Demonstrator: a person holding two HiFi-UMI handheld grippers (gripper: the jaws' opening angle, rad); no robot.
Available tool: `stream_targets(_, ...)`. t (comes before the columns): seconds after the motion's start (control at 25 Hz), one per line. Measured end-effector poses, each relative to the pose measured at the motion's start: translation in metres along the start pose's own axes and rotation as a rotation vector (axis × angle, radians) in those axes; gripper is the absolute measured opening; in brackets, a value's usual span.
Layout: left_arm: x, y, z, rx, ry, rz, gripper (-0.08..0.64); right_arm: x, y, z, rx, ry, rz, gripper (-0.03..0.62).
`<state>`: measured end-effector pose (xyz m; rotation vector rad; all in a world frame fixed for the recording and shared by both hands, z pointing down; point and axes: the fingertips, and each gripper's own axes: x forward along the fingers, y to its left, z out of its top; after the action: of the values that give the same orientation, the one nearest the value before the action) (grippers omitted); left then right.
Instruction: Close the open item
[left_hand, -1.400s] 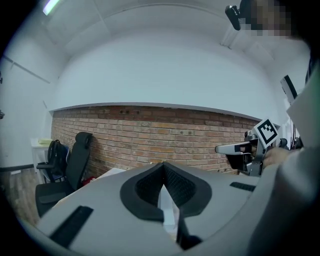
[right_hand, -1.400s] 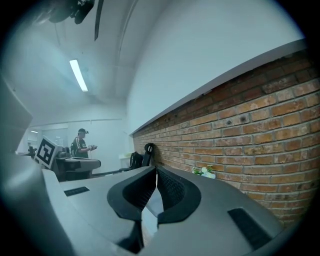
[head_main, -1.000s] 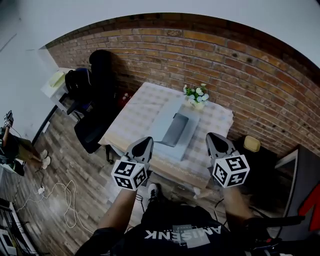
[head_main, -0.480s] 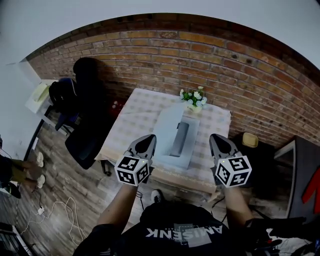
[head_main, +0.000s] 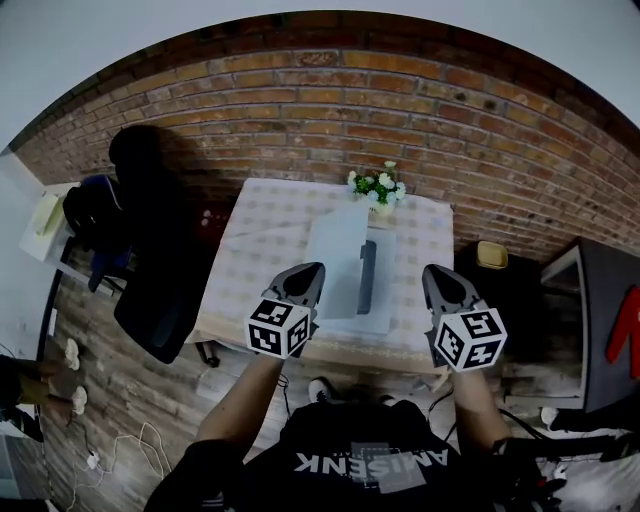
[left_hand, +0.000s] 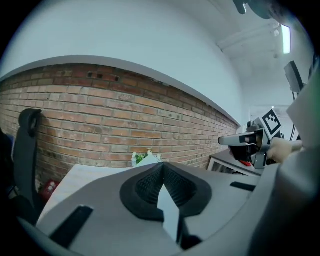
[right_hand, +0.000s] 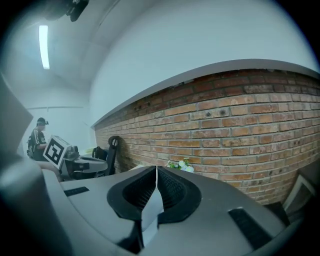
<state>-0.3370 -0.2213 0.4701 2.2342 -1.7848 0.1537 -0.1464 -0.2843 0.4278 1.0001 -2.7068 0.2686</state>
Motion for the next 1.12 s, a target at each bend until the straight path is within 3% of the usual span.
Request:
stream_targets(0.32, 0.033, 0.007, -0.017, 0.006, 0.065, -0.153, 0.006, -0.009, 0.004, -0.013, 0.035, 0.033, -0.126, 0.043)
stream_targets(1.12, 0.117, 0.001, -0.07, 0.015, 0.254, -0.144, 0.006, -0.019, -0.063, -0.026, 0.079, 0.064, -0.139, 0.042)
